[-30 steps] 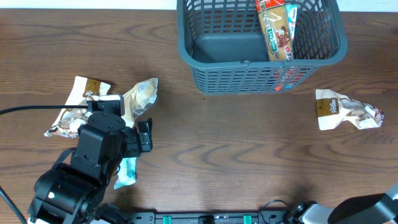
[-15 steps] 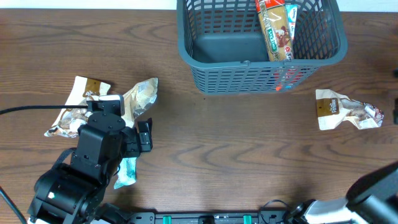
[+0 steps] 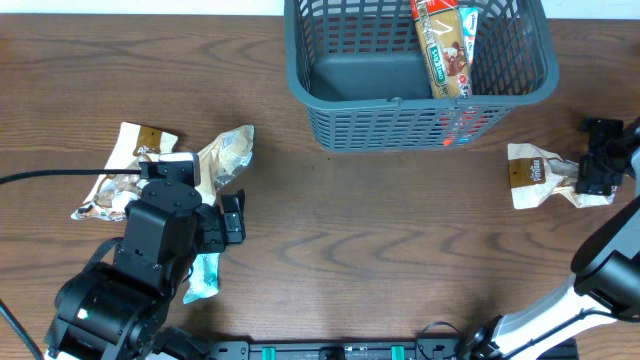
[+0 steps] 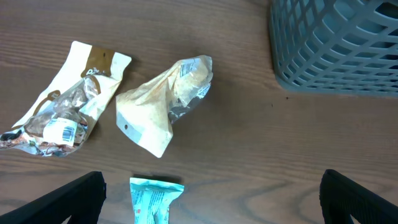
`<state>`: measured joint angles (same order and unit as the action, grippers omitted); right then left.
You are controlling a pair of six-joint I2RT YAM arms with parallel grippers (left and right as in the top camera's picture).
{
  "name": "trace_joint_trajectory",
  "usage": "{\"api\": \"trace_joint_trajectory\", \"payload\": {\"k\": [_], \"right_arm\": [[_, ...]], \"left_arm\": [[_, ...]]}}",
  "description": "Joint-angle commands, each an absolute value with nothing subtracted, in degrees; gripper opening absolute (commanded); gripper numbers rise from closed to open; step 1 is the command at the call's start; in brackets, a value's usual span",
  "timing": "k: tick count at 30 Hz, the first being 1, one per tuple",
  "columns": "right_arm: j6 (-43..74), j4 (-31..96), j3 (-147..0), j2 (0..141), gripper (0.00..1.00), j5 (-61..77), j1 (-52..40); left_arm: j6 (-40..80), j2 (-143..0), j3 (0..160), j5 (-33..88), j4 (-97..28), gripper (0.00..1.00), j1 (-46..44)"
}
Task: Pack container
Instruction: 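Lower the right gripper and close it on the dried mushroom bag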
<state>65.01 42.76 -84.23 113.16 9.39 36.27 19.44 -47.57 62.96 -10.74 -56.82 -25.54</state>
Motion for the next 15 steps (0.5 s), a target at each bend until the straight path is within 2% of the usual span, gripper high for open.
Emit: {"api": "trace_joint_trajectory", "payload": {"k": [1, 15], "right_arm": [[71.9, 43.2, -84.3, 114.6, 0.99, 8.7, 35.7], [74.5, 48.4, -84.3, 116.6, 0.99, 3.9, 36.4]], "left_arm": [[19.1, -47.6, 64.0, -11.4, -57.0, 0.99, -25.3], [19.1, -47.6, 64.0, -11.4, -57.0, 0.99, -25.3]]}}
